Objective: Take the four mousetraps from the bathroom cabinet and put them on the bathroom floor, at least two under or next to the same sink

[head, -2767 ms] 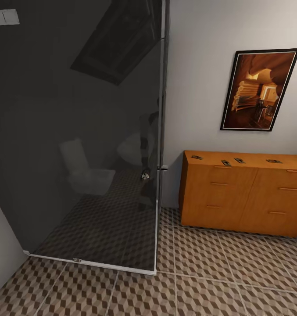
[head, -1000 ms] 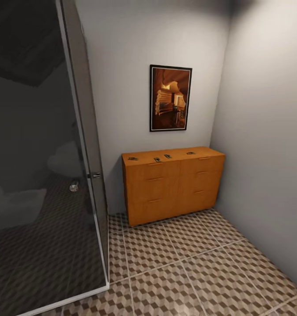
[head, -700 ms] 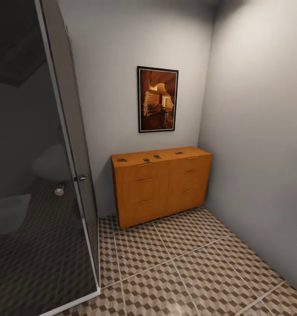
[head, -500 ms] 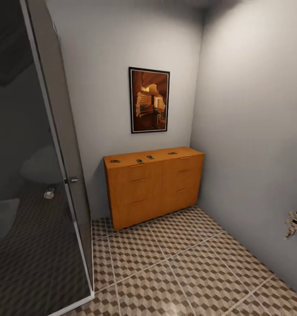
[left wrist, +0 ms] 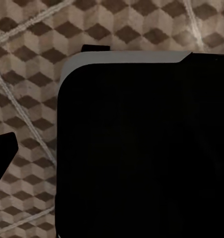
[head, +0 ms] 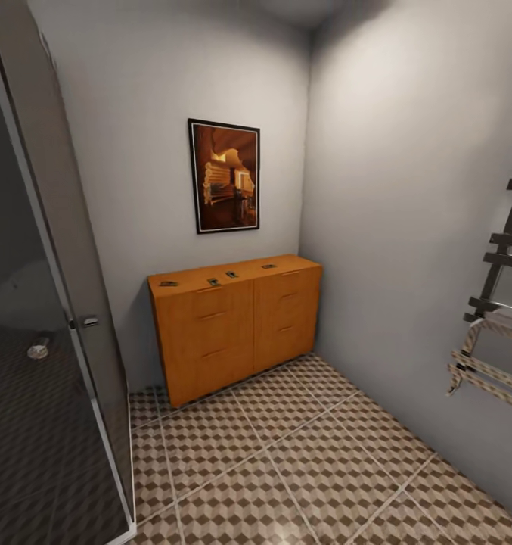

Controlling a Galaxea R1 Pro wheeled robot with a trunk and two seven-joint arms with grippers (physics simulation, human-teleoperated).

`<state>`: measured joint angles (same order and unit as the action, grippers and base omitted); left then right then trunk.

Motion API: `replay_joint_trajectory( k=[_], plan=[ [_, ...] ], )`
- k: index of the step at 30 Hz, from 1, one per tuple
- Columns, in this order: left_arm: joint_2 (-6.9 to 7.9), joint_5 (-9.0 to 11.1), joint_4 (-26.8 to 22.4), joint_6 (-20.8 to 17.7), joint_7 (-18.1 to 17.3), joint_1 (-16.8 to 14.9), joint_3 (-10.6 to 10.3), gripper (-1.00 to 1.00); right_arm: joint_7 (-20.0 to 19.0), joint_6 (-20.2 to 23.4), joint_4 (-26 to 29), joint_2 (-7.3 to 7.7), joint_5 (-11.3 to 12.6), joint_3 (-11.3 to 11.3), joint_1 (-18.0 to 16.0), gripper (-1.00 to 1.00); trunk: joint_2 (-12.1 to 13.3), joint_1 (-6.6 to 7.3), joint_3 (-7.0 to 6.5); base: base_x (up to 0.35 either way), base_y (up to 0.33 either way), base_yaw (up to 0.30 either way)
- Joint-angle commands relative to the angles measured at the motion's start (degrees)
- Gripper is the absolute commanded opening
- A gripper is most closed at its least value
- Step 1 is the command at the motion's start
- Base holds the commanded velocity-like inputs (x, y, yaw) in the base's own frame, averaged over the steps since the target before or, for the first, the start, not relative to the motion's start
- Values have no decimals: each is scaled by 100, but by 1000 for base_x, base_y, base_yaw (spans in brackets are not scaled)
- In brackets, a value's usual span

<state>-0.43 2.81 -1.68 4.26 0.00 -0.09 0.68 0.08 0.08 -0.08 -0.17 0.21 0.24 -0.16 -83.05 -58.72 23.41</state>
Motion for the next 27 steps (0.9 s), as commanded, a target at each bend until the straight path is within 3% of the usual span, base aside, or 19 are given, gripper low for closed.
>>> replay_joint_trajectory(
  k=[1, 27],
  plan=[
    [-1, 34, 1, 16, 0, -1, 3, 100, 1, 1, -1, -1, 5, 1, -2, 100, -2, -1, 1, 83, -53, -114],
    [-1, 79, 1, -29, 1, 0, 2, 100, 1, 10, -1, -1, -11, 5, -2, 100, -2, -1, -9, 222, -161, -15]
  ],
)
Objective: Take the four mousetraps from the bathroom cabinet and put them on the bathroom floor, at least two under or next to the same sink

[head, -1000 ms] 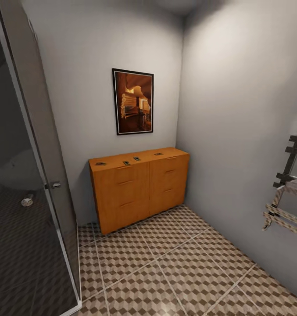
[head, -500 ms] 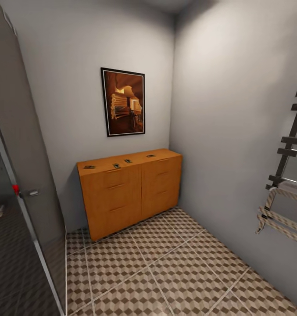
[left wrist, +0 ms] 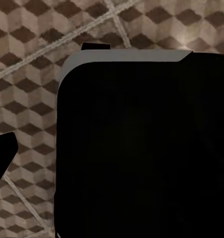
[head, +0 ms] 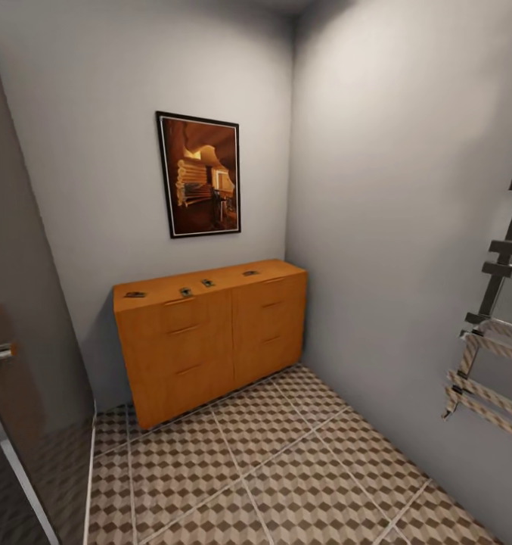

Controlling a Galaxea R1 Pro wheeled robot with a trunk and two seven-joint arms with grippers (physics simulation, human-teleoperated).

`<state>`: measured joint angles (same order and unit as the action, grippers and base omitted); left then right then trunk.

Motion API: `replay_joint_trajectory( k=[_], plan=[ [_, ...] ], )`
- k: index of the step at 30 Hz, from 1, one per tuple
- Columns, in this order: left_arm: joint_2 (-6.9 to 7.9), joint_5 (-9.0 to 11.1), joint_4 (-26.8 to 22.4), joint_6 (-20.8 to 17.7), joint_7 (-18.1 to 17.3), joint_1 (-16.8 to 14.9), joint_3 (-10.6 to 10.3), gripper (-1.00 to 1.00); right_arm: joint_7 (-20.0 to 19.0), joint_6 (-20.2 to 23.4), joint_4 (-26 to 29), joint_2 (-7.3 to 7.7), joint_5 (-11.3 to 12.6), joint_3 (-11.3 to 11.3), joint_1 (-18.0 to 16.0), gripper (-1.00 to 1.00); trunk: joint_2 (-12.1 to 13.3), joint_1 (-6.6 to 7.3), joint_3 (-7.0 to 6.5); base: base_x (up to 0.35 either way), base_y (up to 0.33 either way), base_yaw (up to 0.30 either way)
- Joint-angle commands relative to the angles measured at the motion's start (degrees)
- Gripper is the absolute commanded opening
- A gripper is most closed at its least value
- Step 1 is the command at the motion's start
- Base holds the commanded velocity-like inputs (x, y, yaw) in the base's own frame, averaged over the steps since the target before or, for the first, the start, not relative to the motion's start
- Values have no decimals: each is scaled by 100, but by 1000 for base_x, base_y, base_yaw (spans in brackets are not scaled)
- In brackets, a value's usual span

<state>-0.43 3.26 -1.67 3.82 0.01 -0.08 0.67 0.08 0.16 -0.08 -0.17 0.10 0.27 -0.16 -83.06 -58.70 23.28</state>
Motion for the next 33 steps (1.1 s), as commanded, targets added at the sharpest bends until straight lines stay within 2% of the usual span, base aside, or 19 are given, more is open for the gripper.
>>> replay_joint_trajectory(
  k=[1, 17, 33],
  plan=[
    [-1, 34, 0, 14, 0, -1, 3, 100, 1, 2, -1, -1, -5, 6, -2, 100, -2, -2, 4, 247, -178, 0],
    [-1, 57, 0, 13, 8, -2, 11, 100, 1, 4, -1, -1, -57, 34, -2, 100, -2, -2, 4, 257, -172, 16],
    [-1, 69, 0, 13, 7, -1, 10, 100, 1, -3, -1, -1, -65, 37, -2, 100, -2, -2, 4, 273, -163, 237]
  ],
)
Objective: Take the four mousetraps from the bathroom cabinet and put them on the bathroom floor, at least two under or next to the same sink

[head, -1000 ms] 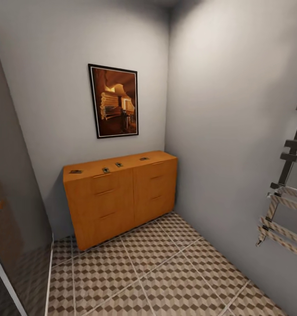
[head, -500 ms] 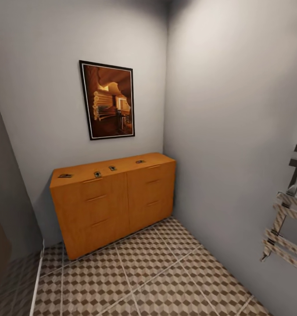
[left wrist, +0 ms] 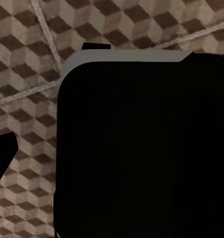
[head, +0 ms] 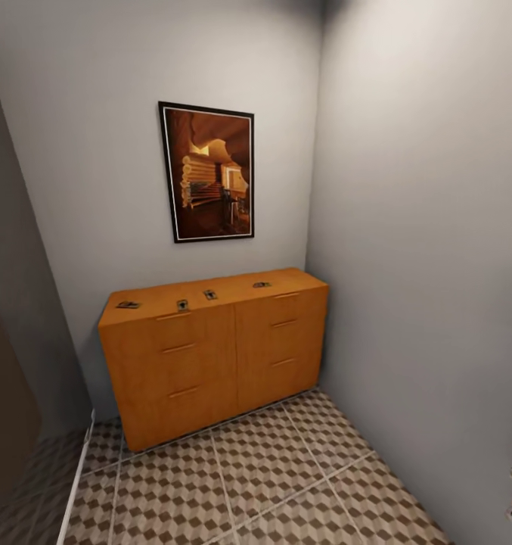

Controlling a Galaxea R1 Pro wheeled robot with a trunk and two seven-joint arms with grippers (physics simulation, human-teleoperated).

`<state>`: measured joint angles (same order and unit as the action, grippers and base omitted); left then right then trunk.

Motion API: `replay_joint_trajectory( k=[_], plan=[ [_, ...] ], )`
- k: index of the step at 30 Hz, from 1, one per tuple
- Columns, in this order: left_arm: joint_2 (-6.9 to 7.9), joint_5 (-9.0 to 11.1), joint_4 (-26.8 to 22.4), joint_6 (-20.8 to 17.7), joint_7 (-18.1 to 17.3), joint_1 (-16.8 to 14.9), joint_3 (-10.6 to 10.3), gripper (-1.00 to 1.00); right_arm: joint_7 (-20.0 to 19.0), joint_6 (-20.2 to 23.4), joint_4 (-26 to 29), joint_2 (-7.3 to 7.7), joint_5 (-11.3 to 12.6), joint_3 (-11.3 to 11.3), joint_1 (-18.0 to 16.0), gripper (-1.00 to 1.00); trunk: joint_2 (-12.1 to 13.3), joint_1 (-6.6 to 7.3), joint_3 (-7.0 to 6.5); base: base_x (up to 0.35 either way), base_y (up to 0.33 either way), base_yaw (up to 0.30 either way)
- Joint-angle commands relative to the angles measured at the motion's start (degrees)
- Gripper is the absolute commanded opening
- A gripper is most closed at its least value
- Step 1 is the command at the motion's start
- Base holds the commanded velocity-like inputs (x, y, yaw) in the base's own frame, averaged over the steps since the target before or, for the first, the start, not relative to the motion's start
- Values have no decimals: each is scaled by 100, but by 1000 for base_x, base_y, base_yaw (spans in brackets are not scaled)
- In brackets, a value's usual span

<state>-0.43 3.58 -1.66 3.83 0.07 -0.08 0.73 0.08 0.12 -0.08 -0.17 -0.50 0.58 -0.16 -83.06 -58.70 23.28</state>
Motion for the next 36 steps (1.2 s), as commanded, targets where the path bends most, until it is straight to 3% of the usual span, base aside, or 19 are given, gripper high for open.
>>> replay_joint_trajectory(
  k=[1, 36],
  plan=[
    [-1, 37, -1, 13, -1, -1, 2, 100, 3, 2, -1, 0, -7, 7, -2, 100, -2, -3, 5, 273, -163, 268],
    [-1, 34, -1, 19, -2, -2, 3, 100, 1, 5, -1, 6, 11, 5, -2, 100, -2, -3, 5, 273, -163, 248]
  ],
)
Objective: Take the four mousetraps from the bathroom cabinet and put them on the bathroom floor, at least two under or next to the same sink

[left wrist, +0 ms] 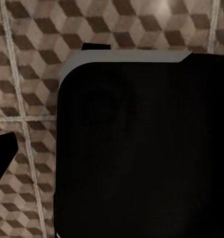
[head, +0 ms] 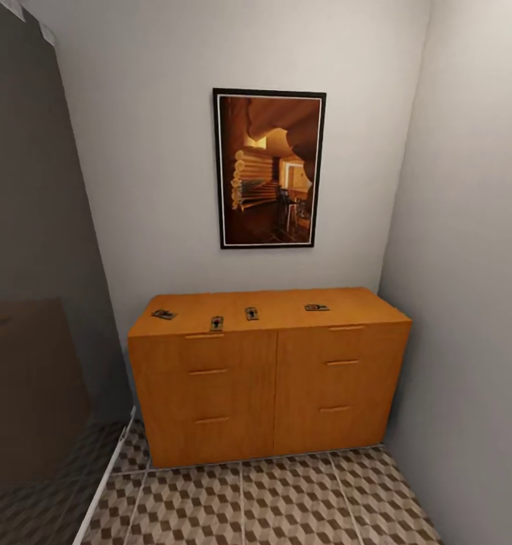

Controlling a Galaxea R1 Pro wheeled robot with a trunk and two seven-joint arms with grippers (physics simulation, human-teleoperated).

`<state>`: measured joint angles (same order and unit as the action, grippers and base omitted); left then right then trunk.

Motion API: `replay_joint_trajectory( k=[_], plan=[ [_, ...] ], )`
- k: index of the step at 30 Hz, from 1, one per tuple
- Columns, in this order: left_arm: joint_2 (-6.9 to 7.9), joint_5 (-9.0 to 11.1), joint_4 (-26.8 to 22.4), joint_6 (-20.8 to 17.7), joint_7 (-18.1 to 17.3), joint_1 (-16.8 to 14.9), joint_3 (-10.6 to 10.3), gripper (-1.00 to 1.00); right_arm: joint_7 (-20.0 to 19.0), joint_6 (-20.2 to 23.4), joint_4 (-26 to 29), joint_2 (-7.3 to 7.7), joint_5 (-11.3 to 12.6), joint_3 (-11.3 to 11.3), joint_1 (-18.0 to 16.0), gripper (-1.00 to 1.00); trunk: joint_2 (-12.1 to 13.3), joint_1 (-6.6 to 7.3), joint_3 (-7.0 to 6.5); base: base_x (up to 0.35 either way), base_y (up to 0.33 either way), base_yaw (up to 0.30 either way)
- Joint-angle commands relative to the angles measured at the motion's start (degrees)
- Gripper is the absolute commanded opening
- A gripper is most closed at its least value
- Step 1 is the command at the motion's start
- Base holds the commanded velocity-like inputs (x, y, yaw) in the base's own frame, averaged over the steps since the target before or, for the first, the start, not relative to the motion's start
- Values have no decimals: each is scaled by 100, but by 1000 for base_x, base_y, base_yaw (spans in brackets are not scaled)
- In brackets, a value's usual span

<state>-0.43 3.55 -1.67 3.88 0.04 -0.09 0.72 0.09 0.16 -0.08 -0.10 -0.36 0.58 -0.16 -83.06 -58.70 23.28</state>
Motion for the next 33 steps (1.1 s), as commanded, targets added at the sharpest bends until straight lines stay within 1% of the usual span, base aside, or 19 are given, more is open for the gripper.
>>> replay_joint_trajectory(
  k=[1, 22, 30, 33],
  plan=[
    [-1, 36, 0, 14, 0, -1, 4, 100, 1, 2, -1, -2, -3, 3, -2, 100, -2, -3, 4, 272, -163, 56],
    [-1, 32, 0, 15, -3, 0, 6, 100, 0, 14, -1, 2, 28, -6, -2, 100, -2, -3, 4, 271, -162, 8],
    [4, 23, 0, 58, -4, 0, 1, 100, 6, 4, -1, -4, 10, -5, -2, 100, -2, -3, 4, 50, -19, 2],
    [1, 23, 0, 59, -4, -1, 1, 100, 8, -1, -1, -6, 4, 1, -2, 100, -2, -3, 4, 10, -4, 99]
  ],
)
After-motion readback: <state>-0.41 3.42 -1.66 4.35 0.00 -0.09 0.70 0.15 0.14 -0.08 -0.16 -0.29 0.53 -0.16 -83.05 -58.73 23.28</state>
